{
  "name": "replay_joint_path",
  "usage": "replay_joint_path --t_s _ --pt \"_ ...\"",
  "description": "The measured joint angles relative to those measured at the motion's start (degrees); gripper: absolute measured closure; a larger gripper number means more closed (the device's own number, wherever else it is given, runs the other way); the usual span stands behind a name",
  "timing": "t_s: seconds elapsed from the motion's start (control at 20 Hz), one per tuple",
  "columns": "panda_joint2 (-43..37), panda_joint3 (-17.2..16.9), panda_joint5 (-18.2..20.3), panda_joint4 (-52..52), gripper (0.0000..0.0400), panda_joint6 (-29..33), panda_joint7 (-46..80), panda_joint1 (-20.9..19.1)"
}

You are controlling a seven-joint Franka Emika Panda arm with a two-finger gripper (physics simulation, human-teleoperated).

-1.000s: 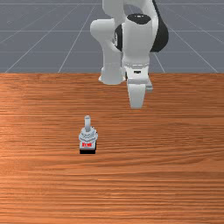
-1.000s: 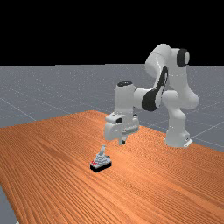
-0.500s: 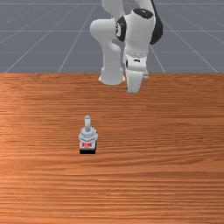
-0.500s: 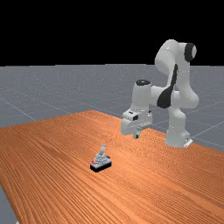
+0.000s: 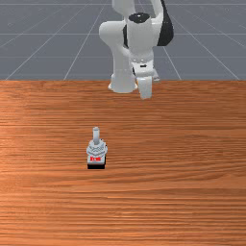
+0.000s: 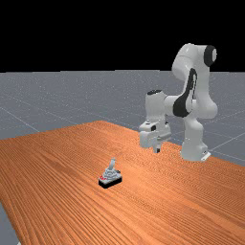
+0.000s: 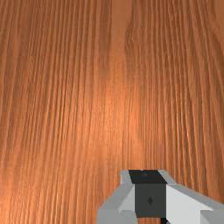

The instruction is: Turn on the trigger

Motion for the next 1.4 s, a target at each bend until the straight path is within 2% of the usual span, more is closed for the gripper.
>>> replay_joint_path --t_s 0.05,0.25,0.45,0.65,0.7,0.75,0.8,0.85,0.9,0.95,1.0,1.1,1.15,1.4 --pt "-0.36 0.62 -11.71 -0.37 0.04 1.07 13.68 -1.2" --pt "-0.86 -2.54 -11.85 -0.97 0.04 1.22 11.8 -4.41" --pt "-0.61 -3.52 -11.76 -1.09 0.04 1.85 7.78 -5.46" --pt "0.96 -3.64 -11.93 -3.44 0.04 8.76 5.6 -5.49" --pt "3.49 -3.26 1.52 -1.24 0.04 4.99 -6.84 -6.09" --pt "5.13 -2.7 2.83 -1.34 0.04 6.47 -8.04 -6.64" --pt "6.69 -2.04 1.0 -1.8 0.04 9.52 -6.29 -7.07" --pt "8.5 -1.21 2.27 -1.75 0.04 11.1 -7.51 -7.85" --pt "10.08 -1.16 -0.55 -2.08 0.04 13.77 -4.81 -7.8" --pt "10.42 -5.42 -15.74 -2.21 0.04 13.8 9.01 -4.03" --pt "12.02 -3.54 -7.76 1.42 0.04 6.62 0.54 -6.48" --pt "11.77 -4.32 -7.57 0.96 0.04 7.73 -1.82 -7.83" --pt "10.79 -4.95 -6.73 -1.5 0.04 12.95 0.79 -8.1" --pt "11.09 -5.73 -6.32 -1.02 0.04 12.73 -3.05 -10.05"
